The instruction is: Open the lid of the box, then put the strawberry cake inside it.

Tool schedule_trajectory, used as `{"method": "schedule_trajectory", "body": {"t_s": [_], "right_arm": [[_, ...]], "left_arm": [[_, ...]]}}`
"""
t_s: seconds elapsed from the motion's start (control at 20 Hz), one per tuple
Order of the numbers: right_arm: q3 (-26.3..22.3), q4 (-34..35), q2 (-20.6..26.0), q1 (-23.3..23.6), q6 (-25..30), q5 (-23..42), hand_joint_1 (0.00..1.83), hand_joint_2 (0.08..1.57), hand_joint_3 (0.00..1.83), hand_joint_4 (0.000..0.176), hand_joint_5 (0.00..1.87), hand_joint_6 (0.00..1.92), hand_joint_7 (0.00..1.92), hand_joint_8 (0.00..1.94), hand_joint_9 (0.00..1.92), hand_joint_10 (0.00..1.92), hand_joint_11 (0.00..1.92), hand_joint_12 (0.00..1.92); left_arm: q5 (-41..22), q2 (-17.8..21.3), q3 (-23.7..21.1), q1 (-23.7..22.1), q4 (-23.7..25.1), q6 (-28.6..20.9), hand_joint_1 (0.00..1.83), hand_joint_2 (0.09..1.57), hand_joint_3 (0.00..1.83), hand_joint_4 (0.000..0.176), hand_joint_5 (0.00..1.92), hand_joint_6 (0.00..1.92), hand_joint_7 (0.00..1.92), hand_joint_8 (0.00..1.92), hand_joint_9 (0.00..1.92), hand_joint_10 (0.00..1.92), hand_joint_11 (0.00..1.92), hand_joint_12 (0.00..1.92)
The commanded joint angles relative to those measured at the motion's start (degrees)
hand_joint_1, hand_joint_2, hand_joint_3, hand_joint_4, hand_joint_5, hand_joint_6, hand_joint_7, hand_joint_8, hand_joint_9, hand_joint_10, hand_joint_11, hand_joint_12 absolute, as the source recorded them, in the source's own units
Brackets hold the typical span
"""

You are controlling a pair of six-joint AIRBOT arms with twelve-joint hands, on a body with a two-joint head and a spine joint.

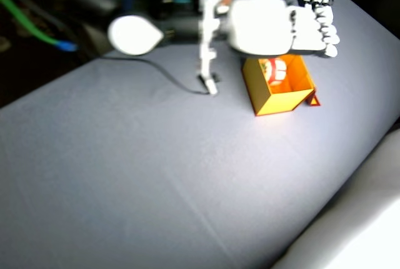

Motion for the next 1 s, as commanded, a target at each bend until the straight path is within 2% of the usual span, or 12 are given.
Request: {"method": "schedule_trajectory", "body": {"t_s": [0.0, 0.05, 0.15, 0.2, 0.3, 0.45, 0.5, 0.6, 0.7, 0.8, 0.9, 0.95], "right_arm": [[-0.75, 1.16, 1.20, 0.18, 0.25, 10.07, 0.23, 1.28, 0.01, 0.026, 0.00, 0.00, 0.00, 0.00, 0.00, 0.00, 0.00, 0.00], [-2.14, 1.13, 3.41, -1.15, 0.25, 11.78, 0.26, 1.28, 0.01, 0.041, 0.00, 0.00, 0.00, 0.00, 0.00, 0.00, 0.00, 0.00], [-4.41, 1.74, 6.89, -3.79, 0.10, 14.24, 0.40, 1.30, 0.01, 0.000, 0.00, 0.00, 0.00, 0.00, 0.00, 0.00, 0.00, 0.00], [-5.42, 2.49, 8.56, -5.48, 0.07, 15.85, 0.25, 1.32, 0.02, 0.036, 0.00, 0.00, 0.00, 0.00, 0.00, 0.00, 0.00, 0.00], [-7.35, 4.36, 11.99, -8.79, -0.32, 18.94, 0.32, 1.32, 0.01, 0.028, 0.00, 0.00, 0.00, 0.00, 0.00, 0.00, 0.00, 0.00], [-11.29, 9.76, 17.05, -14.63, -4.86, 24.41, 0.13, 1.29, 0.00, 0.059, 0.00, 0.00, 0.00, 0.00, 0.00, 0.00, 0.00, 0.00], [-12.13, 11.15, 18.14, -16.19, -5.73, 25.76, 0.15, 1.29, 0.00, 0.033, 0.00, 0.00, 0.00, 0.00, 0.00, 0.00, 0.00, 0.00], [-14.57, 16.44, 21.80, -22.42, -7.35, 31.56, 0.19, 1.31, 0.01, 0.047, 0.00, 0.00, 0.00, 0.00, 0.00, 0.00, 0.00, 0.00], [-16.26, 19.90, 24.14, -26.78, -8.27, 35.94, 0.20, 1.34, 0.01, 0.000, 0.00, 0.00, 0.00, 0.00, 0.00, 0.00, 0.00, 0.00], [-18.38, 24.49, 26.10, -32.58, -9.70, 42.33, 0.19, 1.34, 0.01, 0.036, 0.00, 0.00, 0.00, 0.00, 0.00, 0.00, 0.00, 0.00], [-19.26, 27.47, 26.91, -36.07, -9.78, 46.98, 0.13, 1.34, 0.01, 0.000, 0.00, 0.00, 0.00, 0.00, 0.00, 0.00, 0.00, 0.00], [-19.54, 28.48, 27.06, -37.10, -9.82, 48.73, 0.16, 1.33, 0.00, 0.017, 0.00, 0.00, 0.00, 0.00, 0.00, 0.00, 0.00, 0.00]], "left_arm": [[-8.24, 0.67, -0.13, 0.00, -0.43, -0.23, 0.46, 1.37, 0.00, 0.103, 0.00, 0.00, 0.00, 0.00, 0.00, 0.00, 0.01, 0.00], [-8.80, 0.83, -0.21, 0.25, -0.62, -0.23, 0.48, 1.36, 0.00, 0.131, 0.00, 0.00, 0.00, 0.00, 0.00, 0.00, 0.00, 0.00], [-9.46, 1.11, -0.30, 0.35, -0.68, -0.23, 0.45, 1.36, 0.00, 0.142, 0.00, 0.00, 0.00, 0.00, 0.00, 0.00, 0.00, 0.00], [-9.87, 1.22, -0.30, 0.35, -0.70, -0.22, 0.39, 1.37, 0.00, 0.136, 0.00, 0.00, 0.00, 0.00, 0.00, 0.00, 0.00, 0.00], [-10.89, 1.47, -0.21, 0.35, -0.62, -0.21, 0.40, 1.38, 0.00, 0.116, 0.00, 0.00, 0.00, 0.00, 0.00, 0.00, 0.00, 0.00], [-12.23, 2.20, -0.18, 0.30, -0.11, -0.21, 0.37, 1.38, 0.00, 0.142, 0.00, 0.00, 0.00, 0.00, 0.00, 0.00, 0.00, 0.00], [-12.57, 2.38, -0.14, 0.25, 0.02, -0.21, 0.38, 1.38, 0.00, 0.141, 0.00, 0.00, 0.00, 0.00, 0.00, 0.00, 0.00, 0.00], [-13.52, 2.86, -0.10, 0.00, 0.34, -0.17, 0.43, 1.38, 0.00, 0.156, 0.00, 0.00, 0.00, 0.00, 0.00, 0.00, 0.00, 0.00], [-14.11, 3.16, -0.14, -0.38, 0.77, -0.16, 0.47, 1.36, 0.00, 0.108, 0.00, 0.00, 0.00, 0.00, 0.00, 0.00, 0.00, 0.00], [-14.42, 3.51, -0.15, -0.99, 1.73, -0.13, 0.42, 1.36, 0.00, 0.095, 0.00, 0.00, 0.00, 0.00, 0.00, 0.00, 0.00, 0.00], [-14.31, 3.82, -0.08, -1.58, 2.52, -0.09, 0.41, 1.37, 0.00, 0.089, 0.00, 0.00, 0.00, 0.00, 0.00, 0.00, 0.00, 0.00], [-14.23, 3.97, -0.03, -1.89, 2.88, -0.05, 0.38, 1.37, 0.00, 0.086, 0.00, 0.00, 0.00, 0.00, 0.00, 0.00, 0.00, 0.00]]}}
